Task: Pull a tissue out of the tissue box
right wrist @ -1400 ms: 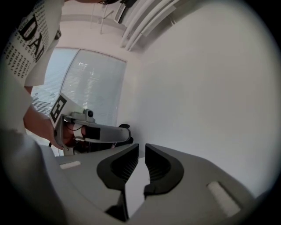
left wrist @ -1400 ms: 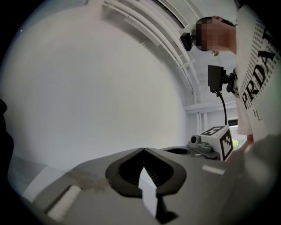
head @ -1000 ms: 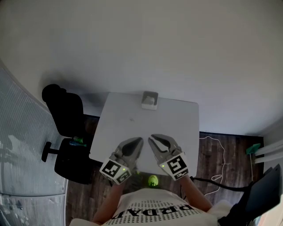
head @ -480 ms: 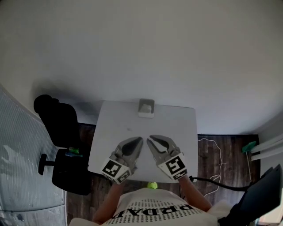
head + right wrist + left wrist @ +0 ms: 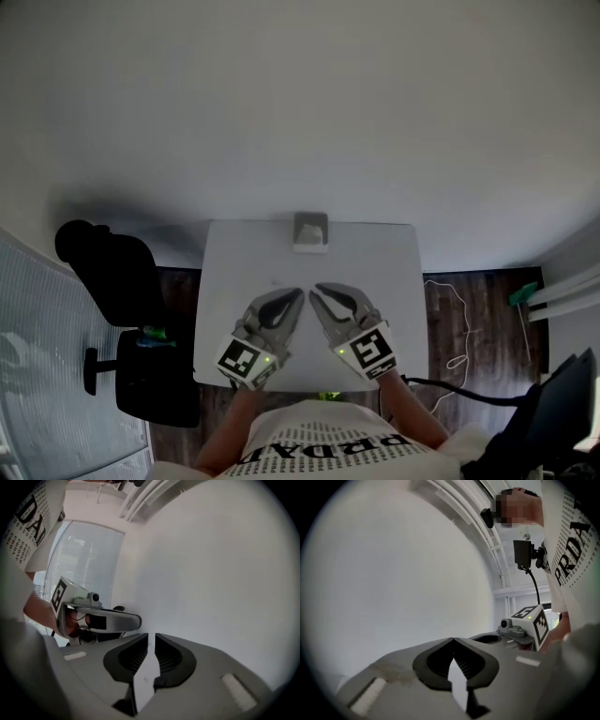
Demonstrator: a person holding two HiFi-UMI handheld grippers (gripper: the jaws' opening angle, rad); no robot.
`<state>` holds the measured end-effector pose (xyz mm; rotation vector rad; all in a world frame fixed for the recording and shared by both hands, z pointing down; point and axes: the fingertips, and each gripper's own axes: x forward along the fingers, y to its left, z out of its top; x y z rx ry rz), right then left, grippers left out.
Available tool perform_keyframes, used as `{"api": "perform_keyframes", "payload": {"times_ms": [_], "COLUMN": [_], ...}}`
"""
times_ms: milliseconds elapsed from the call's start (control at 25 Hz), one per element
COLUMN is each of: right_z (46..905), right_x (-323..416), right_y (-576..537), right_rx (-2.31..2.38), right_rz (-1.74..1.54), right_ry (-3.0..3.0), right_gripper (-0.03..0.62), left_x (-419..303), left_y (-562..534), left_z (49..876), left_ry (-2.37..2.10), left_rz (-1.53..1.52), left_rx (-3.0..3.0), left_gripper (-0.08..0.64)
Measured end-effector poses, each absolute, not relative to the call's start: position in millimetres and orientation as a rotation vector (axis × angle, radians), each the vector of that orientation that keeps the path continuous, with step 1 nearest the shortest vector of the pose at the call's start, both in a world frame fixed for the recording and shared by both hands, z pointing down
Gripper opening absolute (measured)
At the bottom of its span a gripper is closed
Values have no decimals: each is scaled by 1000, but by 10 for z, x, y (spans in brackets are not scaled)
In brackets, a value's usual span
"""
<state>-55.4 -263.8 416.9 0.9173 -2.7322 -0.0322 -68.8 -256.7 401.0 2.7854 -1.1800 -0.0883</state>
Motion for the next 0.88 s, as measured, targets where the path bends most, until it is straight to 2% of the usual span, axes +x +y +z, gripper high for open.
{"api": "perform_keyframes", "payload": {"times_ms": [280,880], "right_z": [4334,4580], "right_x": [-749,-545], "right_y": [-2867,-3209], "right_rx": [1002,1006], "right_rz": [14,54], "right_ry": [-2694,-2667], "right_gripper": [41,41], "left_x": [-854,-588], "left_y": [-2770,-3012], "left_z": [4157,4369], "left_ry": [-1084,-1106], "left_rz": [-101,-53], "left_rx": [2799,2797], "left_gripper": [-8,-8]}}
